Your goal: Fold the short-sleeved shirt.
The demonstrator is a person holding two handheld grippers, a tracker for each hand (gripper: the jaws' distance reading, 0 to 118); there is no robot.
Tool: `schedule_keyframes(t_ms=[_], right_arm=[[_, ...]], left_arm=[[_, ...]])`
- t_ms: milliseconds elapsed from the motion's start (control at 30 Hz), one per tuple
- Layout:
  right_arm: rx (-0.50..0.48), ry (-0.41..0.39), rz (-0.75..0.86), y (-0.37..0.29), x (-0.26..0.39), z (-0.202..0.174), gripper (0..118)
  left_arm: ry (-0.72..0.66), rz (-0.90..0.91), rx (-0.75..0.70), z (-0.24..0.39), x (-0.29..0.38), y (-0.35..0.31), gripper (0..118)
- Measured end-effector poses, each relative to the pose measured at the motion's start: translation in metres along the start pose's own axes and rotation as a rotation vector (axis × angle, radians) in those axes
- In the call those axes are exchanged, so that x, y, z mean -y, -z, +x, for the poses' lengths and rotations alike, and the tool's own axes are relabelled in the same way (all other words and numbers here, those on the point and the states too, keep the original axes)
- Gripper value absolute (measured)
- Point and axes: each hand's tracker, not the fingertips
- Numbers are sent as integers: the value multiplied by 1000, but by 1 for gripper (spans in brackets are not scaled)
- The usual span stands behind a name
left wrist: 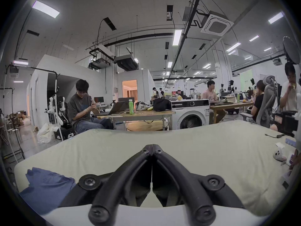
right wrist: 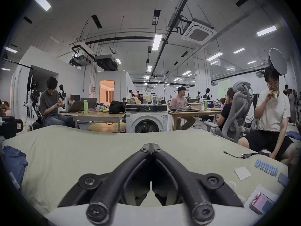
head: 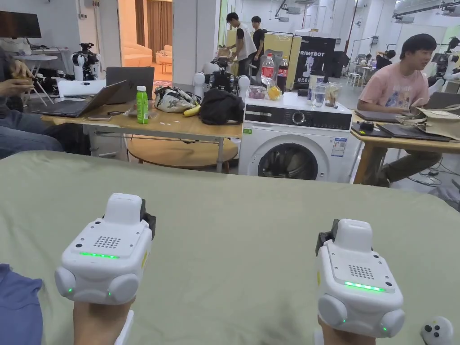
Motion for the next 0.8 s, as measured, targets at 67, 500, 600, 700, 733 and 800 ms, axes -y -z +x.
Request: schedule_keyframes(t_ms=[67, 500, 600, 700, 733, 800], right_arm=[[-3, -15, -15, 1, -2, -1, 0], [-103, -11, -86, 4, -8, -60, 0], [-175, -16, -88, 1, -10, -98, 0], [-264, -27, -99, -4, -9, -137, 0], [-285, -28, -101, -6, -8, -148, 0], [-324, -32, -111, -11, -4, -171, 0]], left_arm=[[-8, -26, -8, -3, 1, 1, 0], [-74, -214, -94, -90, -11, -14, 0], [-122, -243, -160, -128, -13, -30, 0], [-122, -311, -239, -164, -13, -45, 0], [-124, -335, -250, -175, -12, -49, 0], [-143, -407, -246, -200, -7, -56, 0]])
